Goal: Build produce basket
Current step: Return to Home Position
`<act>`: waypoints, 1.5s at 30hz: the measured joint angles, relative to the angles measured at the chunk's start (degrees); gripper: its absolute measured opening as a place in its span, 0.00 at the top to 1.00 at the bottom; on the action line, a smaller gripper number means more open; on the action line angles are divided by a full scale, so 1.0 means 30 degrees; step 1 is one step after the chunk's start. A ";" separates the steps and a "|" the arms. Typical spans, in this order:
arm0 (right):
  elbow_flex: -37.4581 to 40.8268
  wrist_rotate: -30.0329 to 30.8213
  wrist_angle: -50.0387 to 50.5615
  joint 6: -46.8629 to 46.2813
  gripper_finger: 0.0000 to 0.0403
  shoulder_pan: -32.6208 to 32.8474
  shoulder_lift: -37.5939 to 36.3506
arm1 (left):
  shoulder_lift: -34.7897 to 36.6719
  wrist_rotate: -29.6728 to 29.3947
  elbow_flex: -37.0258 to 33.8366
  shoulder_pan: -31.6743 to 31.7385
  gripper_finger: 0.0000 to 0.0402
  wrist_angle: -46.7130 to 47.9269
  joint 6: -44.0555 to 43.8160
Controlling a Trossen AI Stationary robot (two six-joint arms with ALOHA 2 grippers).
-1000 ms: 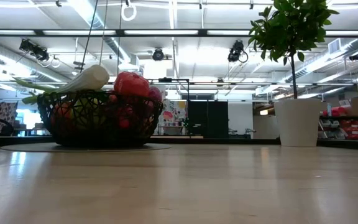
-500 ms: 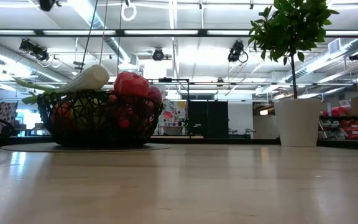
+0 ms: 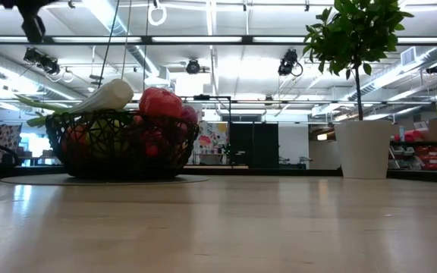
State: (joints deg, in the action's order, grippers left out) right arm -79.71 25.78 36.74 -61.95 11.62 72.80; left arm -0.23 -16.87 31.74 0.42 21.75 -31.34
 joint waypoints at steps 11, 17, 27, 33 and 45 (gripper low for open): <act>-0.0005 0.0401 -0.1511 0.1357 0.65 -0.0042 -0.1365 | 0.0023 0.0272 -0.4194 -0.0008 0.99 -0.5926 -0.0319; -0.0005 0.1779 -0.0660 0.2451 0.68 0.0721 -0.2887 | -0.0012 0.0344 -0.7584 -0.0244 0.99 -1.1348 -0.1118; 0.5871 0.1978 -0.4827 0.3490 0.78 0.1111 -0.5907 | -0.0034 -0.0509 -1.0373 -0.0526 0.99 -1.4816 -0.1667; 1.3598 0.0955 -1.2543 0.3785 0.94 0.0981 -0.9610 | -0.0037 -0.0458 -1.0373 -0.0543 0.97 -1.4059 -0.0901; 2.3211 -0.0539 -1.5958 0.6912 0.98 -0.0365 -1.7587 | -0.0044 -0.0457 -1.0380 -0.0521 0.95 -1.1104 0.7734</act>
State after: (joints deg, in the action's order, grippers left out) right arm -10.08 24.16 -11.13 -41.21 10.52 20.04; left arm -0.36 -18.24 0.60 -1.15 -11.56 -8.14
